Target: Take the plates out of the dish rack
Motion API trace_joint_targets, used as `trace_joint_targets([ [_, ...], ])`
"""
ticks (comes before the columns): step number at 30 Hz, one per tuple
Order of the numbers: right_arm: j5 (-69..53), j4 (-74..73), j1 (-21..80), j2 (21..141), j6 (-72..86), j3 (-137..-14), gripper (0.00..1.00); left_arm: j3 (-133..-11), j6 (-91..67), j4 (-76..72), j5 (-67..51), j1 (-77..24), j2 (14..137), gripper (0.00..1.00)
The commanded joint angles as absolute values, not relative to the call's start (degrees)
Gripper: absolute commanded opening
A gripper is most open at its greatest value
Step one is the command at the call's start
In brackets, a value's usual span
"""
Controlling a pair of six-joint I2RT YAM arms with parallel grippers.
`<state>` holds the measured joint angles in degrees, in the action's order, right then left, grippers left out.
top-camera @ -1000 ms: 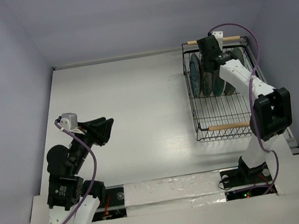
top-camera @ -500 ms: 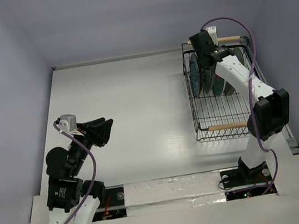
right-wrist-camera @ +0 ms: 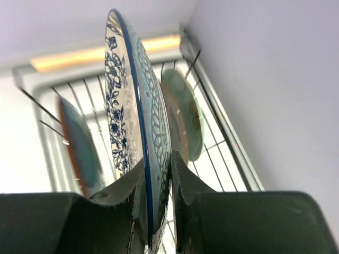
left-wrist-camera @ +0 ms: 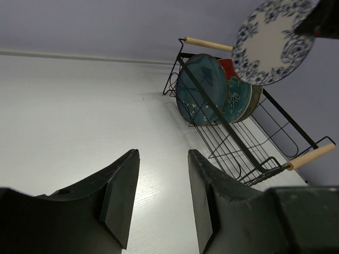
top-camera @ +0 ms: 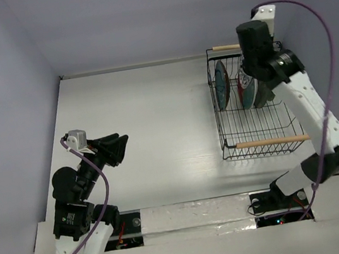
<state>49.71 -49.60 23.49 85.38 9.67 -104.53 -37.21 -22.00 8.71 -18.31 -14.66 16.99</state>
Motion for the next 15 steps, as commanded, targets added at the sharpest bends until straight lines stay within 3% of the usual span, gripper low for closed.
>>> trace_joint_targets([
  [1,55.1,-43.9,26.4,76.2,10.9,-110.4,0.00,-37.6,-22.4,6.6,-17.9,-14.9,16.8,0.39],
  [9,18.4,-27.4,32.4,70.9,20.4,-99.9,0.00,-37.9,-22.5,7.4,-15.5,-14.9,16.9,0.39],
  [15,7.7,-14.0,40.7,81.0,27.0,-97.6,0.00,-38.3,-22.6,8.4,-11.8,-14.3,15.5,0.39],
])
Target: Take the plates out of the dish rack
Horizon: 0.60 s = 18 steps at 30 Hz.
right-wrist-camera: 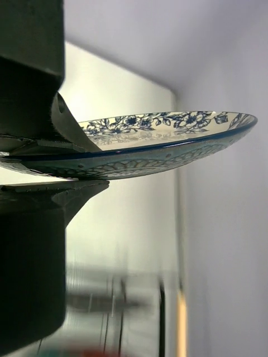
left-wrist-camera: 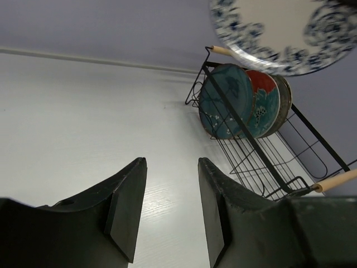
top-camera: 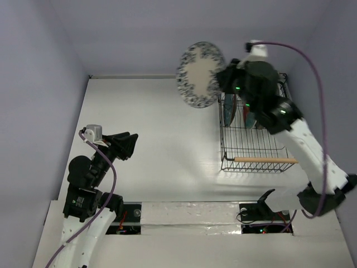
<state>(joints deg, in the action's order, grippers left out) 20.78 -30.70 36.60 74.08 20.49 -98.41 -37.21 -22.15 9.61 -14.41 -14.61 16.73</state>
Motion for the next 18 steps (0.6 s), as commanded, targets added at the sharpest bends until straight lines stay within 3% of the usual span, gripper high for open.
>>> trace_joint_targets([
  [1,7.0,-12.8,42.6,84.8,28.3,-98.5,0.00,-38.3,-22.6,8.5,-11.4,-14.3,15.3,0.39],
  [11,4.0,-4.5,46.0,105.6,35.9,-101.4,0.00,-38.2,-23.0,8.6,-10.7,-14.3,14.9,0.40],
  [18,7.8,-3.8,46.5,111.5,37.9,-98.7,0.00,-38.1,-23.0,8.4,-11.2,-14.3,15.2,0.40],
])
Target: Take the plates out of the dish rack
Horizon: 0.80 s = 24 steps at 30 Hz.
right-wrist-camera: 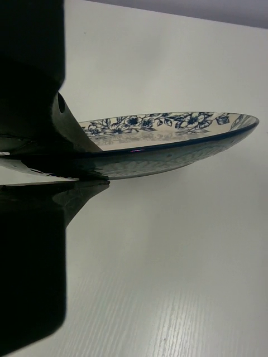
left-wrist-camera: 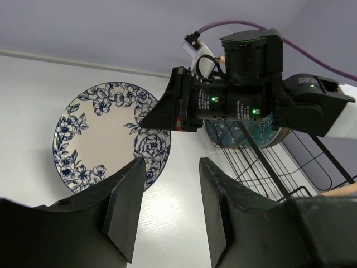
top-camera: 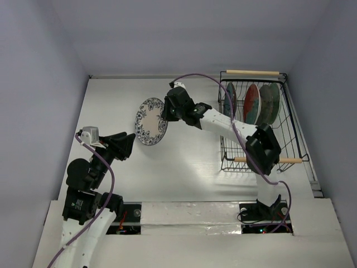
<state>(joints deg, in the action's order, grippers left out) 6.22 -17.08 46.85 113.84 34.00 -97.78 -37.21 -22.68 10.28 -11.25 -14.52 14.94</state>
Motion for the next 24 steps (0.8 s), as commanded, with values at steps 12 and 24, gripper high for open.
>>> trace_joint_targets([
  [12,15.7,-2.9,46.5,117.2,41.8,-93.0,0.00,-38.1,-22.9,8.3,-11.6,-14.3,15.5,0.40],
  [24,20.2,-6.9,46.5,116.5,43.5,-83.7,0.31,-38.0,-22.9,8.1,-12.1,-14.3,15.6,0.40],
])
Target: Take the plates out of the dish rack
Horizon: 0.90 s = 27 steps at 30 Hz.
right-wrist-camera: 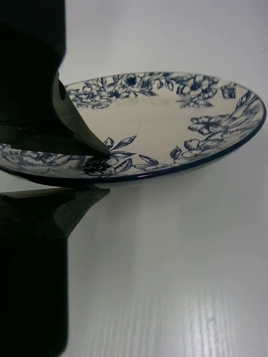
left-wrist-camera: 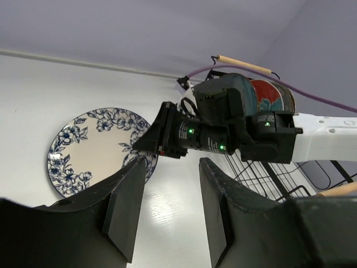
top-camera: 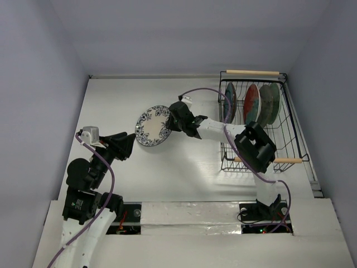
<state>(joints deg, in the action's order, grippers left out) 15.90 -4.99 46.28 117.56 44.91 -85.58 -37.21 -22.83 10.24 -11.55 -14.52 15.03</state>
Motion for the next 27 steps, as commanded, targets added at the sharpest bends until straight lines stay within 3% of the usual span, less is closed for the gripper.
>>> trace_joint_targets([
  [1,19.6,-6.6,46.5,116.5,43.5,-82.5,0.31,-38.1,-22.9,8.1,-12.1,-14.3,15.7,0.40],
  [4,19.5,-6.2,46.5,116.4,43.5,-81.0,0.31,-38.1,-22.9,8.2,-12.1,-14.3,15.6,0.40],
  [11,19.4,-6.4,46.5,116.4,43.2,-79.4,0.51,-38.0,-22.8,7.9,-12.6,-14.3,15.7,0.40],
  [15,19.6,-6.9,46.5,116.5,42.8,-79.7,0.53,-38.0,-22.7,7.9,-12.6,-14.3,15.6,0.41],
  [21,19.5,-8.3,46.5,113.5,41.1,-80.0,0.74,-38.1,-22.6,8.0,-12.4,-14.3,15.7,0.41],
  [24,19.7,-8.4,46.5,107.7,39.1,-79.5,0.77,-38.1,-22.7,8.1,-12.3,-14.3,15.8,0.41],
  [27,18.8,-8.5,47.0,100.4,36.5,-79.5,0.74,-38.1,-22.7,8.1,-12.3,-14.3,15.8,0.41],
])
